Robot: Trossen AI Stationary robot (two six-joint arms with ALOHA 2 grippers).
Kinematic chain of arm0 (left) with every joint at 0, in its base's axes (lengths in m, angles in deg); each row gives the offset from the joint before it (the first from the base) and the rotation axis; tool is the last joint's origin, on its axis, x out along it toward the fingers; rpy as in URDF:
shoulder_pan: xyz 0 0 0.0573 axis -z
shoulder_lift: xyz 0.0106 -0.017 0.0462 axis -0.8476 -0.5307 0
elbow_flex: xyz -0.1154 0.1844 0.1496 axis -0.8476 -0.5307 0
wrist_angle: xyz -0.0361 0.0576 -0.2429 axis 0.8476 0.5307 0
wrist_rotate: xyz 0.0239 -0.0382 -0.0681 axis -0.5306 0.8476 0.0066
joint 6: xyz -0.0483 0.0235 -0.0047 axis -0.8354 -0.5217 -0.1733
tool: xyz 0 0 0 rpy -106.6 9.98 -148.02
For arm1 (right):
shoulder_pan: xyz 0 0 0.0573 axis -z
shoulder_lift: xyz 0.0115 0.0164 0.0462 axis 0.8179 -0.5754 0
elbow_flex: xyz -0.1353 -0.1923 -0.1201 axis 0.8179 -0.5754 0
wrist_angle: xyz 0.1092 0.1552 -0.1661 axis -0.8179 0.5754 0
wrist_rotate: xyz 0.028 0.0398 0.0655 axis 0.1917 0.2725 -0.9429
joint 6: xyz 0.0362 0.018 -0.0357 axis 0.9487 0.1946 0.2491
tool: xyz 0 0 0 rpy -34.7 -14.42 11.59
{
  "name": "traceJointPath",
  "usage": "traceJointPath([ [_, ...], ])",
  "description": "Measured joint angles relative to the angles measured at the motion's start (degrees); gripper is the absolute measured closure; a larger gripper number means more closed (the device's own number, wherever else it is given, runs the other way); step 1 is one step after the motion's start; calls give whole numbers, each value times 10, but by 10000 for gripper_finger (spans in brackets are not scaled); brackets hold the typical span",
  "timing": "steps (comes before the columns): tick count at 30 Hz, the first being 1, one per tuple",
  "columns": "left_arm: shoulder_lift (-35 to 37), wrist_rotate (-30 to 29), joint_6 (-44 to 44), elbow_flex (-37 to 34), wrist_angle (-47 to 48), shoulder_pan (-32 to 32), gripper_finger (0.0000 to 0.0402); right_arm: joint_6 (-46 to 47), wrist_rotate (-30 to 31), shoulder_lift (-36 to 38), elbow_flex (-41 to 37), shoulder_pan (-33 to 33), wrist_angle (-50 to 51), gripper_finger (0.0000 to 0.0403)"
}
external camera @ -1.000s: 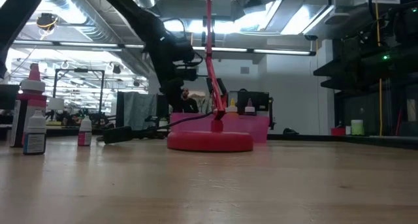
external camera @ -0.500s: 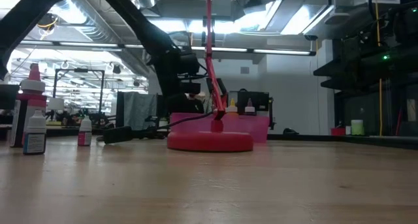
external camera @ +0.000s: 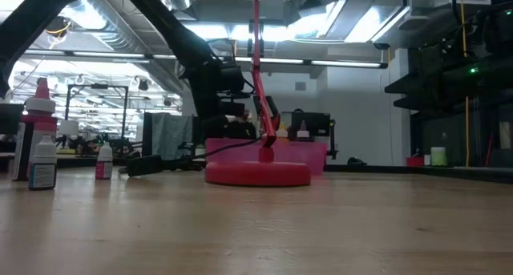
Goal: Pick & Place food coloring
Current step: Put the small red food coloring bottle into the red bin
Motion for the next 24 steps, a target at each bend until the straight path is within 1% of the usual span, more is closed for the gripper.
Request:
traceJointPath([
  [9,33,-7,-15,-1,-2,0,208,0,0,0,0,0,0,97],
  [14,74,-77,-39,-1,19,4,184,0,0,0,0,0,0,97],
  [16,103,-92,-49,-1,29,11,179,0,0,0,0,0,0,97],
  [19,154,-89,-95,-1,50,27,178,0,0,0,0,0,0,97],
  [24,232,-90,-218,-1,113,56,181,0,0,0,0,0,0,97],
])
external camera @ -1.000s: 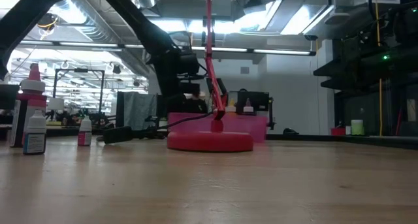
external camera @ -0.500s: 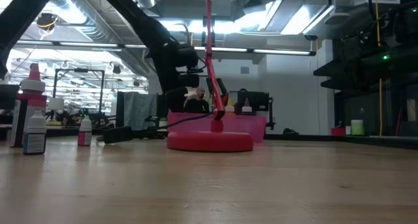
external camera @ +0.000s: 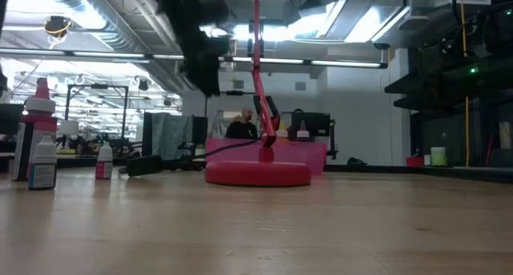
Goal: Pick & Place food coloring
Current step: Put the small red food coloring bottle into the red bin
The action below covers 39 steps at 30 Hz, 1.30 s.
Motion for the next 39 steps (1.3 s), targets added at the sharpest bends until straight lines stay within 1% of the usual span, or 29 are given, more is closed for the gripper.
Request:
traceJointPath([
  [3,40,-8,-61,-4,44,25,182,0,0,0,0,0,0,97],
  [6,84,-31,-115,-33,67,50,182,0,0,0,0,0,0,97],
  [11,171,-72,-215,-121,101,85,181,0,0,0,0,0,0,97],
  [15,238,-76,-274,-194,93,139,174,0,0,0,0,0,0,97],
  [18,268,-99,-322,-233,91,187,166,0,0,0,0,0,0,97],
  [23,285,-101,-408,-281,90,239,152,0,0,0,0,0,0,97],
  [25,285,-101,-424,-290,90,259,149,0,0,0,0,0,0,97],
  [31,282,-147,-477,-293,89,336,151,0,0,0,0,0,0,97],
  [36,269,-150,-544,-293,96,381,152,0,0,0,0,0,0,97],
  [39,245,-150,-576,-293,98,398,153,0,0,0,0,0,0,97],
])
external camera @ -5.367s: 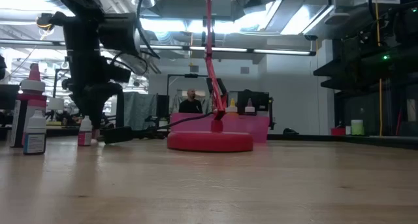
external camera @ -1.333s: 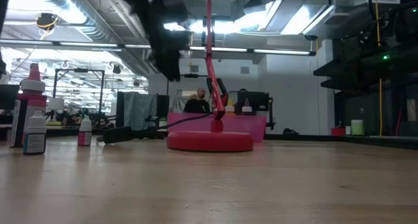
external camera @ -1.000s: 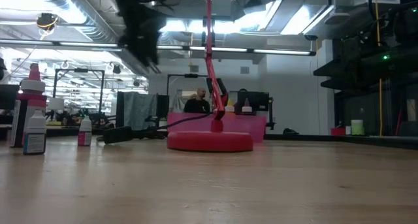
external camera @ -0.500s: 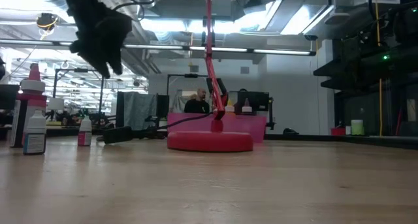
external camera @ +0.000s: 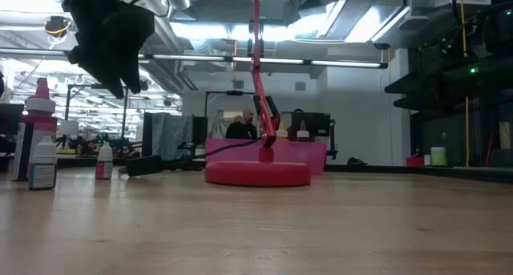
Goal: Pick & Place food coloring
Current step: Put the small red food coloring bottle into the red bin
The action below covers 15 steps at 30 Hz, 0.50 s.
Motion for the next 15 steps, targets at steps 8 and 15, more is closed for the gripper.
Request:
traceJointPath([
  [8,-89,49,-78,0,6,13,153,0,0,0,0,0,0,97],
  [15,-137,79,-86,0,-13,25,153,0,0,0,0,0,0,97],
])
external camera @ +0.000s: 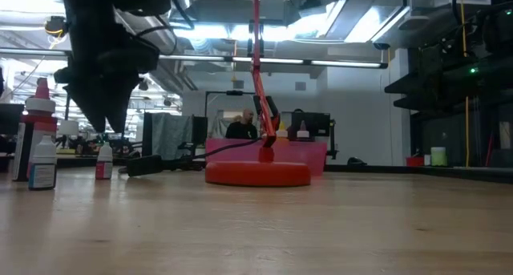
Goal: Pick & Place food coloring
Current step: Put the small red food coloring bottle into the red bin
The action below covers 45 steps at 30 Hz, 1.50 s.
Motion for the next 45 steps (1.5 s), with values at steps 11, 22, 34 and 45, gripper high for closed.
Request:
traceJointPath([
  [11,-69,32,-26,4,-39,10,153,0,0,0,0,0,0,97],
  [22,-100,24,-29,4,-62,8,155,-1,0,0,0,0,0,97],
  [34,-99,38,-68,4,-55,8,278,0,0,0,0,0,0,97],
  [45,-93,52,-57,17,-38,8,348,-1,0,0,0,0,0,97],
])
